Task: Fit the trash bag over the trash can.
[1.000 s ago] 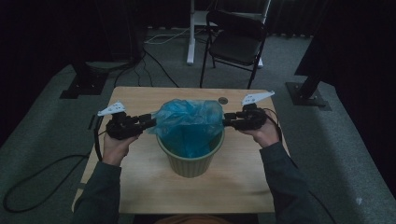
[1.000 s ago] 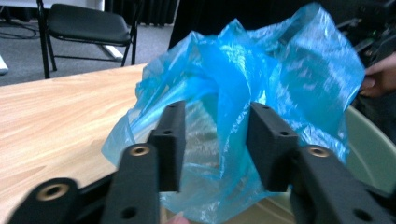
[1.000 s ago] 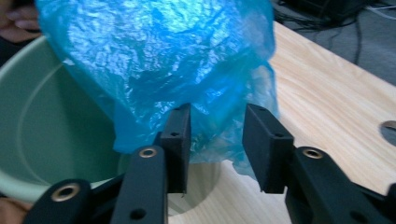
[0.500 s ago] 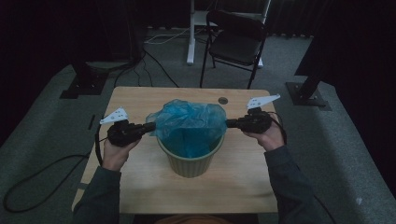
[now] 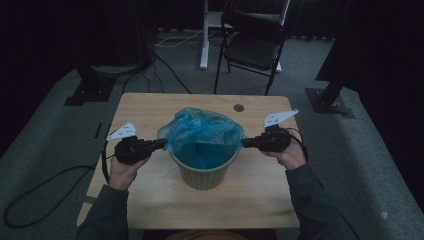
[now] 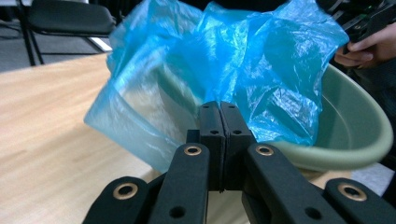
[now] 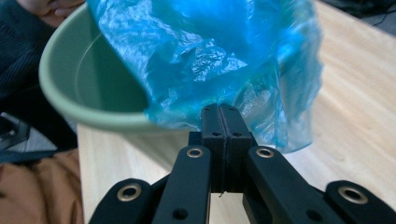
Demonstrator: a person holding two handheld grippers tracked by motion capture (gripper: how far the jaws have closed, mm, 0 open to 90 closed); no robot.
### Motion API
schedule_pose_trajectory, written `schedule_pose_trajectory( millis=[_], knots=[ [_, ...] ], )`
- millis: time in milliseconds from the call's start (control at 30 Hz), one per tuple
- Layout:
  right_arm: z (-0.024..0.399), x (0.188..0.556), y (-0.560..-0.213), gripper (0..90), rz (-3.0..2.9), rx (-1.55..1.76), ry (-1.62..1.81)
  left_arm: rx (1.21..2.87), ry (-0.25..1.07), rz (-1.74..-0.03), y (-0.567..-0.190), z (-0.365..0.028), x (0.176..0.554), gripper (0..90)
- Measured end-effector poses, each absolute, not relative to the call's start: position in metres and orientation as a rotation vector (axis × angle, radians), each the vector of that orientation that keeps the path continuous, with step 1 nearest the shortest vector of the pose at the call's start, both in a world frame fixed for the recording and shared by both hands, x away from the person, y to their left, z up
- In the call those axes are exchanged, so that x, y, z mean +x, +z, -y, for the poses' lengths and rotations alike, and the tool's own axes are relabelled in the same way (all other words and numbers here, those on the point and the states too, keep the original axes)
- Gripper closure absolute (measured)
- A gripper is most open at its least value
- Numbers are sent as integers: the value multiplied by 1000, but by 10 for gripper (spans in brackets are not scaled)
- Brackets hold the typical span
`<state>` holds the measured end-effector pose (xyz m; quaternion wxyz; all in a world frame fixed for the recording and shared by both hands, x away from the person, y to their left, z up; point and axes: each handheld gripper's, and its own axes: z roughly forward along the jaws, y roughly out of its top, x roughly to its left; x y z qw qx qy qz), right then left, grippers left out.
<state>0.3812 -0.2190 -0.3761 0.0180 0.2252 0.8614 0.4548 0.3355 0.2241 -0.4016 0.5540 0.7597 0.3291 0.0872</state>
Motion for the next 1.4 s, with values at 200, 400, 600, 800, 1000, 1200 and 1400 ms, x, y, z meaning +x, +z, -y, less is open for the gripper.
schedule_pose_trajectory(
  millis=[200, 400, 600, 800, 1000, 1200, 1400],
  knots=[
    [219, 370, -384, 900, -2743, 656, 1399, 1800, 180, -772, -409, -224, 325, 895],
    [210, 364, -390, 900, -2797, 613, 1390, 1808, 159, -757, -413, -220, 318, 895],
    [207, 367, -392, 900, -2780, 635, 1400, 1803, 171, -769, -413, -219, 321, 895],
    [205, 373, -392, 900, -2740, 684, 1391, 1787, 212, -795, -414, -217, 334, 896],
    [202, 378, -401, 900, -2740, 708, 1380, 1825, 225, -772, -421, -209, 329, 896],
    [197, 378, -401, 900, -2753, 693, 1342, 1858, 230, -757, -423, -199, 330, 896],
    [196, 380, -406, 900, -2764, 706, 1339, 1853, 225, -768, -427, -198, 332, 896]
  ],
)
